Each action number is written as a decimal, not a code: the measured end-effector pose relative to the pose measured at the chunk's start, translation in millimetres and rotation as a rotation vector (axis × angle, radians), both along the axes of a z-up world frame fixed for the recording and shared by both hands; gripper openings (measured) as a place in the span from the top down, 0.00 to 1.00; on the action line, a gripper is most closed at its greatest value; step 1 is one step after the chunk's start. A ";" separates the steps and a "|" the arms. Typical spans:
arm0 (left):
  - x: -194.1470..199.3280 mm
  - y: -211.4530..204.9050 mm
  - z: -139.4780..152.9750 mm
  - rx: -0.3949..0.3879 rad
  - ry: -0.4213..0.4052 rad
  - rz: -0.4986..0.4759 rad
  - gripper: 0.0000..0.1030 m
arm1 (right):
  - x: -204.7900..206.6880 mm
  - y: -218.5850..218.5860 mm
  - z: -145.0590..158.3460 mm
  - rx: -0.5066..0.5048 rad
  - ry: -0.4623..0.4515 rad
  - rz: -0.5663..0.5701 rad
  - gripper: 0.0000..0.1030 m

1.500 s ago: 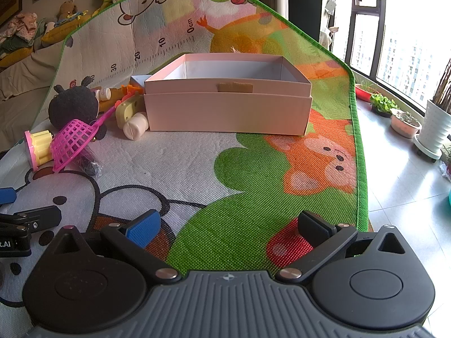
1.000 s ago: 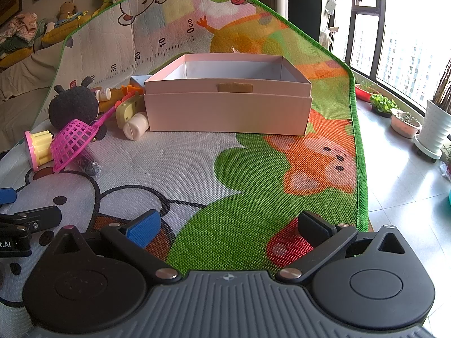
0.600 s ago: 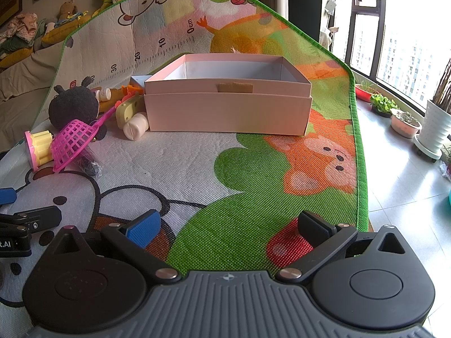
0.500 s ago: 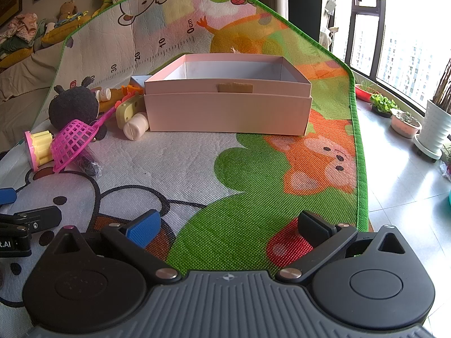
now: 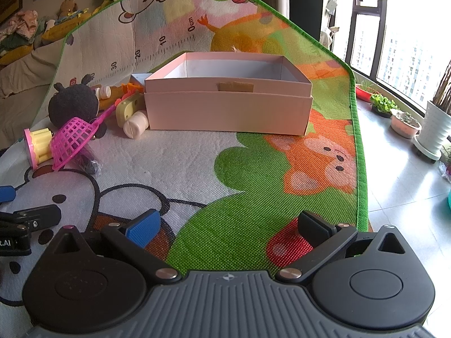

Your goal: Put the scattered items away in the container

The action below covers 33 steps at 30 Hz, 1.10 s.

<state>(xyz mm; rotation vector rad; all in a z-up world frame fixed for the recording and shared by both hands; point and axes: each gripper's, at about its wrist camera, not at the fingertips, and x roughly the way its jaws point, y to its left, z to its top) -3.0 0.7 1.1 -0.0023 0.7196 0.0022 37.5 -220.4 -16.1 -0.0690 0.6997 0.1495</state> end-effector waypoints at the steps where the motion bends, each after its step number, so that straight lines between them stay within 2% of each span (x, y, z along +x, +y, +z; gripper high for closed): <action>1: 1.6 -1.8 1.1 0.002 0.002 -0.001 0.00 | 1.8 1.3 0.6 -0.003 0.004 0.003 0.00; 11: 17.4 5.3 6.8 -0.012 0.059 -0.048 0.00 | 3.6 -4.2 4.4 0.012 0.044 0.016 0.00; 15: 24.2 14.2 10.4 -0.072 0.062 -0.034 0.00 | 4.9 -5.1 5.1 0.014 0.060 0.025 0.00; 21: 22.6 35.3 14.5 -0.184 -0.013 -0.014 0.00 | 4.7 -1.1 4.8 -0.001 0.060 0.014 0.00; 27: 21.0 55.7 15.4 -0.143 -0.018 0.039 0.00 | 4.2 0.5 5.1 -0.002 0.060 0.027 0.00; 30: 18.3 67.3 18.5 -0.136 -0.032 0.059 0.00 | 4.2 10.9 8.1 0.008 0.074 0.130 0.00; 33: 14.1 75.7 20.5 -0.111 -0.050 0.065 0.00 | -1.2 29.6 13.6 0.000 0.015 0.214 0.00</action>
